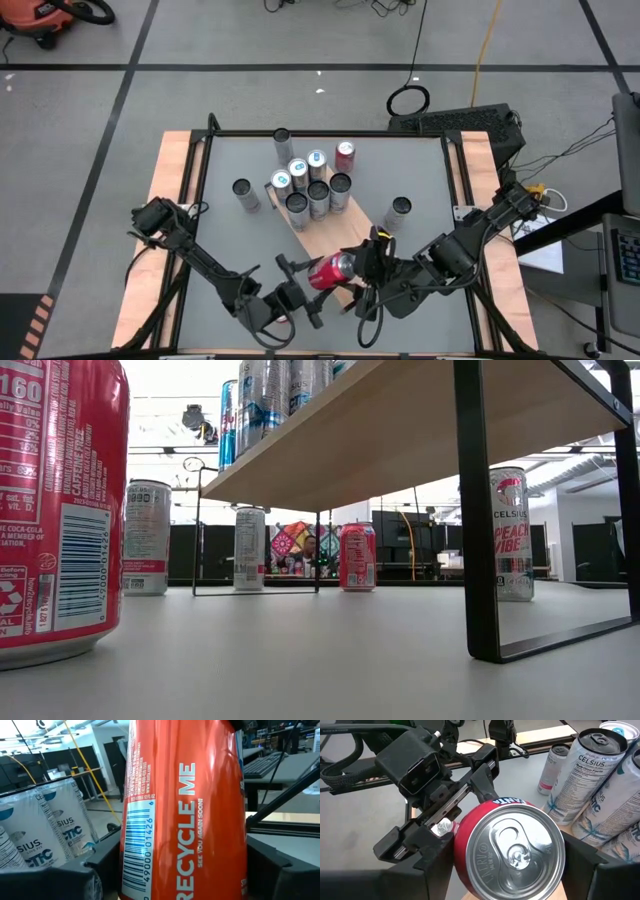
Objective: Place canned beverage on shelf
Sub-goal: Put the top right orange soda can on the shelf
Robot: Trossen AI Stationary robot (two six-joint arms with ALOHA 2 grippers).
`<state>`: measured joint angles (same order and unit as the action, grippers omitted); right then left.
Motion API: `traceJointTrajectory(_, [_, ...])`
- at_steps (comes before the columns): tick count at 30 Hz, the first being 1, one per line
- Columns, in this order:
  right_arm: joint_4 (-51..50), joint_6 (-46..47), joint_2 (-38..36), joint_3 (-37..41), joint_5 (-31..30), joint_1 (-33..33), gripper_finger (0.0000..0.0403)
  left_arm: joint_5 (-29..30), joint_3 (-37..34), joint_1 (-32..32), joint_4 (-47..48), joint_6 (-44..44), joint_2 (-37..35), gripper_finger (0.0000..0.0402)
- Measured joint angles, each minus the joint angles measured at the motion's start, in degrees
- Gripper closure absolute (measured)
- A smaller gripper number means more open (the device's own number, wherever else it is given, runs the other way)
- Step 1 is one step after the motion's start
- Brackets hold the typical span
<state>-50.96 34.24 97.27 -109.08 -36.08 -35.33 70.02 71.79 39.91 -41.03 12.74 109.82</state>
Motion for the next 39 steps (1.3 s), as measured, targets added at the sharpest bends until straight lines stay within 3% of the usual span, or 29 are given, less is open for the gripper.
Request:
traceJointTrajectory(5, [0.08, -1.93, 0.0, 0.0, 0.46, 0.0, 0.0141, 0.56, 0.0, 0.89, 0.01, 0.23, 0.0, 0.0114])
traceJointTrajectory(15, [-0.01, -10.32, -0.41, -0.07, 3.6, -0.55, 0.0073, 0.51, -0.11, 4.16, 0.09, -0.95, 0.07, 0.0114])
traceJointTrajectory(20, [-0.39, -16.35, -0.46, -0.09, 3.04, -2.08, 0.0067, -0.19, -0.11, 4.96, 0.19, -1.91, 0.07, 0.0114])
traceJointTrajectory(29, [-0.61, -23.22, -0.42, 4.85, -1.39, -6.34, 0.0067, -10.5, -0.11, 5.39, 0.39, -2.17, -2.22, 0.0114])
traceJointTrajectory(34, [0.44, -22.11, -0.46, 12.29, -6.63, -7.32, 0.0067, -16.95, -0.11, 4.71, 2.12, -3.48, -4.36, 0.0114])
traceJointTrajectory(39, [12.72, -20.46, -1.46, 21.58, -10.49, -7.45, 0.0067, -23.11, -0.11, 3.15, 6.79, -4.43, -5.07, 0.0114])
